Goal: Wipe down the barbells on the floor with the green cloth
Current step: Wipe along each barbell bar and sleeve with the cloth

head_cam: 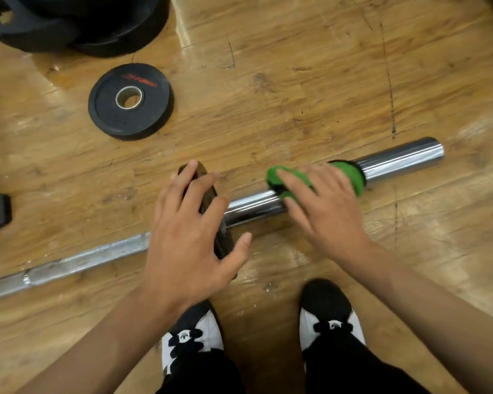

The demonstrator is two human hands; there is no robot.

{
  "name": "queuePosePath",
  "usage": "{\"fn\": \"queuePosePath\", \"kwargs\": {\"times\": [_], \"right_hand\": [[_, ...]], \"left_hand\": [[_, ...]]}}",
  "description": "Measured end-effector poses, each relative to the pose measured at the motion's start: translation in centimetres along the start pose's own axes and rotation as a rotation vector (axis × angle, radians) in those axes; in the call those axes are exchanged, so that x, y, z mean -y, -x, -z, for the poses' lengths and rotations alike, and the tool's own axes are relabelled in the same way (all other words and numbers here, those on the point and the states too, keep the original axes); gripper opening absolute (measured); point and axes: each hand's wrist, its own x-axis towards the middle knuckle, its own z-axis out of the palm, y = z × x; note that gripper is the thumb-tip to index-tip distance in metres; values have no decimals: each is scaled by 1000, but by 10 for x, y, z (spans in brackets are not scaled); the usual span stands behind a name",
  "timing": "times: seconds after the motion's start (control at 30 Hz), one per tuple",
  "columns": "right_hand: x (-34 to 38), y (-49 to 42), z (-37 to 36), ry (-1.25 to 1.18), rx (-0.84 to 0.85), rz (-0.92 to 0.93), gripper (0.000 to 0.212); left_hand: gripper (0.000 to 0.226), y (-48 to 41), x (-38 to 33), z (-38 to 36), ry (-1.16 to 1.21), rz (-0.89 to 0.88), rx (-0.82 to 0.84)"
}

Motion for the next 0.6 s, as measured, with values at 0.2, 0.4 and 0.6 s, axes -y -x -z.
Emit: {"fn": "queuePosePath", "kwargs": {"times": [0.2,0.4,0.6], "right_hand": [[-42,-6,2,12,-273,-536,40],[74,-26,-39,-54,-112,-29,51],[-38,-36,-32,40,-183,184,53]], "left_hand": [[60,-19,6,-5,107,-7,-49],[64,-52,26,10,68,118,-49],[56,-35,3,4,-83,-132,-62]]}}
